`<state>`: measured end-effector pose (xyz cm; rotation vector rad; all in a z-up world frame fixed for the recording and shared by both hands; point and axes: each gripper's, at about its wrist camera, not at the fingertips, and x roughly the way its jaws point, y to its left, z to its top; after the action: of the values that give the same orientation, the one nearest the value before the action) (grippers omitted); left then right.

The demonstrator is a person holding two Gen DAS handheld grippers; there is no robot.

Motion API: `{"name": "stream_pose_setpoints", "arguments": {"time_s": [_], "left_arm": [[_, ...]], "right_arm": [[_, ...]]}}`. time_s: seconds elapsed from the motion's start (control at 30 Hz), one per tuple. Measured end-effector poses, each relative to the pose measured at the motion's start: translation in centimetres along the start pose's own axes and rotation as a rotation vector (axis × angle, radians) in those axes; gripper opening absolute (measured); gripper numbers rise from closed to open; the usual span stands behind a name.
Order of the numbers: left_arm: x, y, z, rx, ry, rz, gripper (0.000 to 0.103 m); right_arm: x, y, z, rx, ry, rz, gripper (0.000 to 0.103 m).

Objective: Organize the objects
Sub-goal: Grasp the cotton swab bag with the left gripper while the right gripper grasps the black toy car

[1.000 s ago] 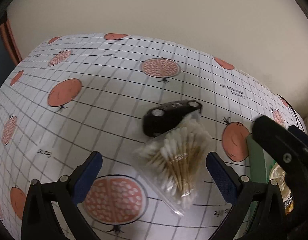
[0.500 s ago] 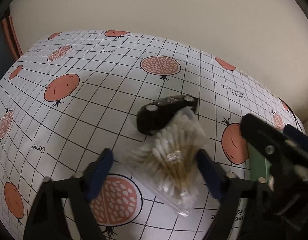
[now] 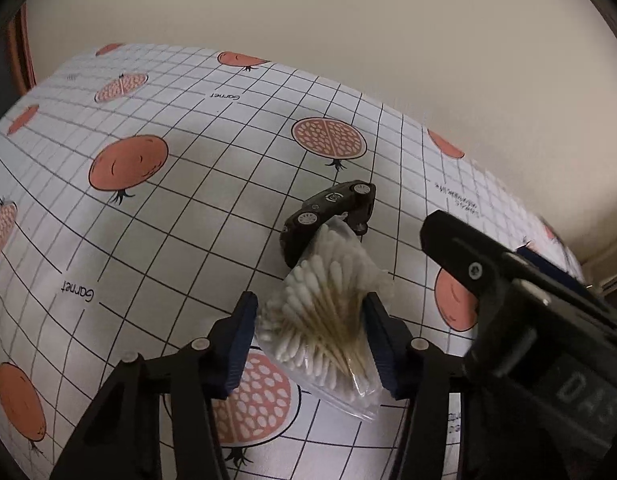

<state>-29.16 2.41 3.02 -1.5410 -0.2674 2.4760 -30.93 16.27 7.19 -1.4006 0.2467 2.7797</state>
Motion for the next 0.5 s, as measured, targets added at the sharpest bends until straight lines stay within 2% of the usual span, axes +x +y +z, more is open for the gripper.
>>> {"name": "stream_pose_setpoints", "arguments": {"time_s": [0.2, 0.5], "left_arm": [[-1.5, 1.7, 0.8, -0.027, -0.012, 0.016, 0.054], [-4.0, 5.5, 2.0, -0.085, -0.063, 0.132, 0.053]], "right_arm": [[0.8, 1.5, 0.5, -0.005, 0.016, 0.033, 0.102], [2.1, 3.7, 0.7, -0.013, 0.038, 0.062, 0.101]]}}
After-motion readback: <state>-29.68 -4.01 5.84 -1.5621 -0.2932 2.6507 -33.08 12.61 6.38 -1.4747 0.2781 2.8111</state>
